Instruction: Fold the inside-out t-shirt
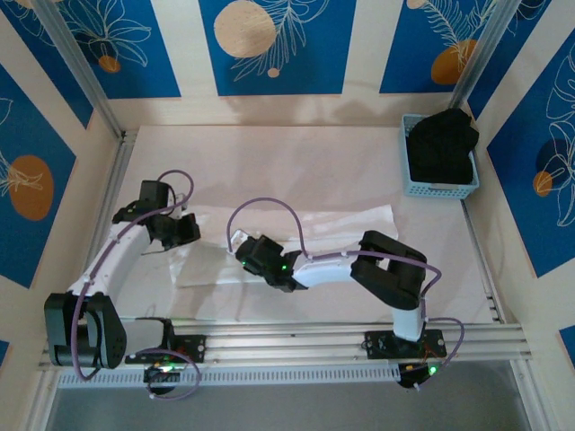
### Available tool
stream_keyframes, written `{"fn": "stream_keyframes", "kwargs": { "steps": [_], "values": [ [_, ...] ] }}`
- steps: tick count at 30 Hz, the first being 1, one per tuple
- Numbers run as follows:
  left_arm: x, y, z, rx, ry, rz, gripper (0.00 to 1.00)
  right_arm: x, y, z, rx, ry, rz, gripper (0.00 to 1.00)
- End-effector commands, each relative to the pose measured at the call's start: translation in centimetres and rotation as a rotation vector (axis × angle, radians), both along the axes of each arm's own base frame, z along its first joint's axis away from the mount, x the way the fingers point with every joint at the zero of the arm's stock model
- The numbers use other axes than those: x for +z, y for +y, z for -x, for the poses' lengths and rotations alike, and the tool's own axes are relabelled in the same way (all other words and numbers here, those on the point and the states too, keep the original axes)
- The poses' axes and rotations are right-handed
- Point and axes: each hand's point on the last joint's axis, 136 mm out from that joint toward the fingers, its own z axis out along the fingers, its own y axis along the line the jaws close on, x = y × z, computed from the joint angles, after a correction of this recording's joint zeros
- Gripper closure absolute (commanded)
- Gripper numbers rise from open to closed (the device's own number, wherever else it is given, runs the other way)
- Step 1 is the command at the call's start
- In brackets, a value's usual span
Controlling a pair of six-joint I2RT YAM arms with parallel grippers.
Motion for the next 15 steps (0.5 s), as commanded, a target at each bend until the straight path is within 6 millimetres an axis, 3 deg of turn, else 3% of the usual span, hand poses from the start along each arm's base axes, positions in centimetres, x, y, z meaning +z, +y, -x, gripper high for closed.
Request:
{"fn": "stream_keyframes", "kwargs": {
  "steps": [1, 15],
  "values": [
    [-1.1, 0.8, 1.5, 0.005, 0.051, -0.032, 0.98, 0.1, 0.0, 1.4, 0.046, 0.052, -0.004, 1.00],
    [-2.5, 0.6, 3.1, 0.000, 0.126, -0.021, 0.98, -0.6, -0.7, 4.0, 0.149, 0.152, 0.088, 1.00]
  ]
}}
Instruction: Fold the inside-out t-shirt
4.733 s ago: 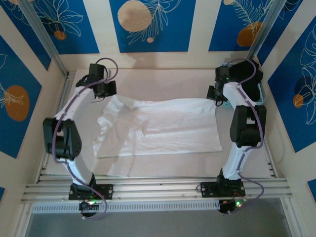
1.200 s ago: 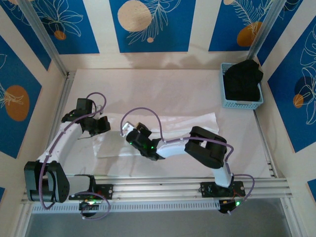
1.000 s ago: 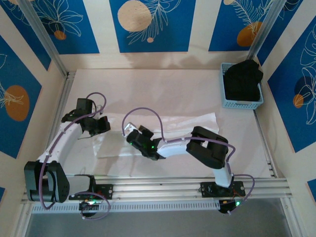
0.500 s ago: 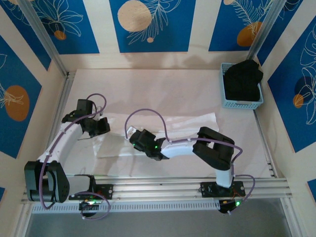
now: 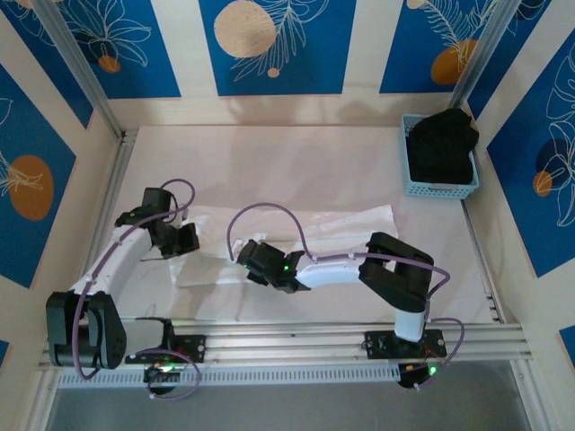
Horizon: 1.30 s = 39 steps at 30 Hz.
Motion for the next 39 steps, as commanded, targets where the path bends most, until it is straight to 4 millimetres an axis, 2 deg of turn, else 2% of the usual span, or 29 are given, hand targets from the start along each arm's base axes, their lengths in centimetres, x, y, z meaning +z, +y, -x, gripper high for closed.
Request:
{"fn": "stream_keyframes", "kwargs": {
  "steps": [1, 6, 10, 15, 17, 20, 23, 25, 28, 31, 33, 35, 39],
  "values": [
    [-0.6, 0.0, 1.2, -0.009, 0.048, 0.011, 0.97, 0.8, -0.4, 1.1, 0.049, 0.021, 0.033, 1.00],
    [-1.1, -0.2, 1.3, -0.015, 0.068, 0.018, 0.96, 1.2, -1.2, 1.6, 0.075, 0.034, 0.077, 1.00],
    [-1.6, -0.3, 1.4, -0.022, 0.083, 0.020, 0.94, 0.7, -1.6, 2.3, 0.102, 0.069, 0.110, 1.00],
    [-1.3, 0.3, 1.6, -0.019, 0.063, -0.016, 0.77, -0.7, -1.7, 4.2, 0.165, 0.147, 0.133, 1.00],
    [-0.7, 0.9, 1.1, -0.008, 0.030, -0.053, 0.63, -1.2, -1.9, 4.9, 0.189, 0.177, 0.153, 0.92],
    [0.8, 1.1, -0.1, 0.021, -0.034, -0.058, 0.53, -1.0, -2.2, 5.1, 0.197, 0.186, 0.159, 0.75],
    [2.6, 0.0, -2.3, 0.079, -0.143, 0.022, 0.47, 0.8, -1.7, 5.3, 0.193, 0.222, 0.069, 0.65],
    [3.6, -1.2, -4.2, 0.126, -0.222, 0.109, 0.46, 2.5, -1.0, 5.2, 0.189, 0.261, -0.034, 0.63],
    [4.5, -2.8, -7.7, 0.186, -0.332, 0.234, 0.46, 4.8, -0.1, 4.0, 0.133, 0.321, -0.221, 0.62],
    [3.7, -3.8, -11.5, 0.202, -0.393, 0.295, 0.46, 5.3, 0.7, 1.1, 0.013, 0.380, -0.374, 0.62],
    [2.0, -4.0, -13.3, 0.210, -0.354, 0.287, 0.46, 4.7, 1.1, -0.8, -0.070, 0.415, -0.409, 0.65],
    [0.2, -3.8, -14.7, 0.222, -0.324, 0.261, 0.47, 3.1, 1.1, -2.7, -0.156, 0.428, -0.391, 0.68],
    [-2.4, -2.3, -16.0, 0.253, -0.329, 0.164, 0.47, -0.2, 0.4, -4.2, -0.275, 0.492, -0.339, 0.73]
  ]
}}
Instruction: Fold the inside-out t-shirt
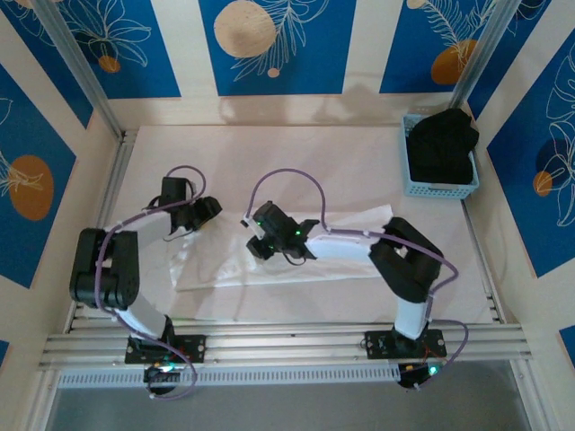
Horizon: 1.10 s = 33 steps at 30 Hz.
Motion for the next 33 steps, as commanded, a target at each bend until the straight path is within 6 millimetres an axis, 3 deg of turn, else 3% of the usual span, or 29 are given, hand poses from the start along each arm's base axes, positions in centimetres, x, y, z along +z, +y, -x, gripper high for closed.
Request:
{"fn": "stream_keyframes", "kwargs": {
  "steps": [1, 5, 10, 13, 16, 18, 20, 23, 27, 33],
  "values": [
    [0.8, 1.1, -2.9, 0.037, -0.094, -0.074, 0.47, -2.7, -0.3, 0.1, -0.098, 0.138, 0.015, 0.75],
    [-1.3, 2.4, -3.2, 0.034, -0.064, -0.149, 0.47, -5.8, -2.2, 1.0, -0.137, 0.210, 0.115, 0.79],
    [-0.1, 3.6, -3.8, 0.028, -0.100, -0.226, 0.44, -7.0, -4.2, 2.4, -0.147, 0.255, 0.192, 0.78],
    [1.9, 4.6, -3.3, 0.044, -0.130, -0.274, 0.41, -5.5, -4.3, 2.7, -0.140, 0.243, 0.170, 0.70],
    [2.7, 5.7, -1.4, 0.067, -0.124, -0.327, 0.38, -2.5, -3.7, 2.5, -0.138, 0.210, 0.094, 0.58],
    [2.5, 6.5, 0.2, 0.080, -0.100, -0.363, 0.31, -0.7, -3.1, 2.4, -0.119, 0.187, 0.031, 0.51],
    [1.7, 7.2, 2.0, 0.088, -0.065, -0.381, 0.22, 0.8, -2.6, 2.5, -0.102, 0.166, -0.026, 0.36],
    [0.5, 7.7, 4.1, 0.074, -0.022, -0.387, 0.14, 1.9, -2.4, 2.5, -0.089, 0.142, -0.062, 0.25],
    [-1.1, 7.1, 6.1, 0.014, 0.033, -0.375, 0.10, 2.5, -2.7, 2.4, -0.082, 0.117, -0.077, 0.23],
    [-2.5, 5.5, 6.8, -0.068, 0.079, -0.317, 0.04, 1.9, -3.0, 2.4, -0.095, 0.136, -0.089, 0.23]
  ]
}}
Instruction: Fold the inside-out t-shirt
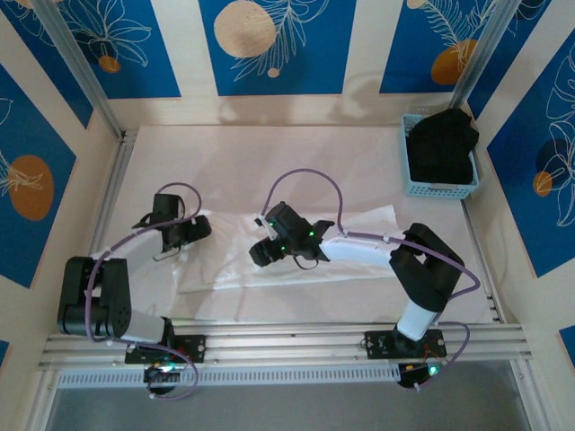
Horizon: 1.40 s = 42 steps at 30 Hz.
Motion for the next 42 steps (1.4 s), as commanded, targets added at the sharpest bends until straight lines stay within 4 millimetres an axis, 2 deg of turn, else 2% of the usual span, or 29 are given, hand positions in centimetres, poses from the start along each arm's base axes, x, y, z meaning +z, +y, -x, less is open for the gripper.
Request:
{"fn": "stream_keyframes", "kwargs": {
  "steps": [1, 8, 14, 18, 24, 27, 33, 37, 42],
  "values": [
    [-1.1, -1.2, 0.7, -0.060, 0.057, 0.050, 0.04, 0.4, 0.2, 0.2, 0.004, 0.012, -0.037, 0.23],
    [-1.2, -4.4, 1.6, -0.149, 0.064, 0.157, 0.12, -0.1, -0.2, 0.3, -0.018, 0.025, -0.031, 0.23],
    [-1.2, -5.9, 2.9, -0.200, 0.065, 0.206, 0.29, -0.4, -0.2, 0.3, -0.030, 0.039, -0.030, 0.24],
    [-1.2, -6.7, 3.1, -0.226, 0.062, 0.229, 0.36, -0.6, -0.2, 0.3, -0.035, 0.045, -0.029, 0.24],
    [-0.7, -8.9, 3.2, -0.294, 0.040, 0.292, 0.51, -0.9, -0.4, 0.5, -0.048, 0.055, -0.025, 0.24],
    [-0.8, -8.9, 3.1, -0.297, 0.030, 0.283, 0.65, -1.1, -0.5, 0.5, -0.054, 0.060, -0.025, 0.25],
    [-1.4, -7.9, 2.2, -0.260, 0.011, 0.226, 1.00, -1.0, -0.5, 0.5, -0.058, 0.060, -0.024, 0.25],
    [-1.1, -7.2, 1.6, -0.215, -0.019, 0.201, 1.00, -0.2, -1.3, 0.0, -0.076, 0.019, -0.001, 0.25],
    [1.0, -4.9, 0.6, -0.121, -0.075, 0.131, 1.00, 1.6, -3.0, -1.0, -0.100, -0.048, -0.015, 0.23]
  ]
}}
